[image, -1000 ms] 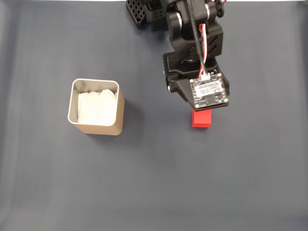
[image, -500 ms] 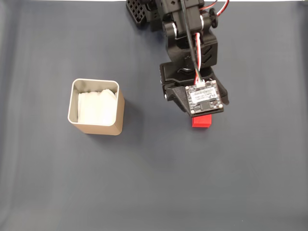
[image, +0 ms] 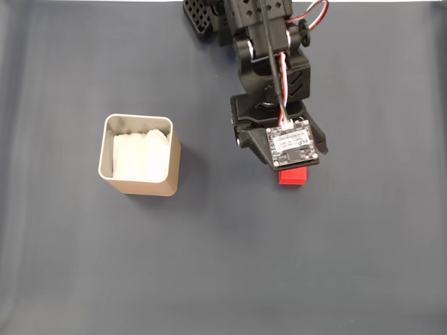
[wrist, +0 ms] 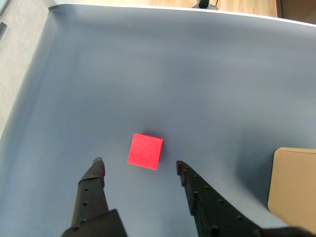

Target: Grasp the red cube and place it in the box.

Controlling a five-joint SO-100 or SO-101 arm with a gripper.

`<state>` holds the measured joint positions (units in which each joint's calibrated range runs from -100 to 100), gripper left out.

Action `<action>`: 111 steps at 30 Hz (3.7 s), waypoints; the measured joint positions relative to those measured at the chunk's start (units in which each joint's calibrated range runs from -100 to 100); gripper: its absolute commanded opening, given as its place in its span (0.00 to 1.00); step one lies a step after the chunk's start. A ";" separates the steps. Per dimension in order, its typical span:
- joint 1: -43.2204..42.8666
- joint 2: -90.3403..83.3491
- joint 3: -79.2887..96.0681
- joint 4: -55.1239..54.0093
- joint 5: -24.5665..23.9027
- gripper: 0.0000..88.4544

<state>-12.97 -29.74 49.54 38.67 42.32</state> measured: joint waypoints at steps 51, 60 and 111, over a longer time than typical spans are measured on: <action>1.20 1.60 9.38 -12.67 -0.78 0.38; 1.35 1.78 9.38 -13.32 -0.78 0.35; 2.56 1.96 12.20 -18.44 1.42 0.33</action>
<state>-10.41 -27.78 61.75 20.23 43.74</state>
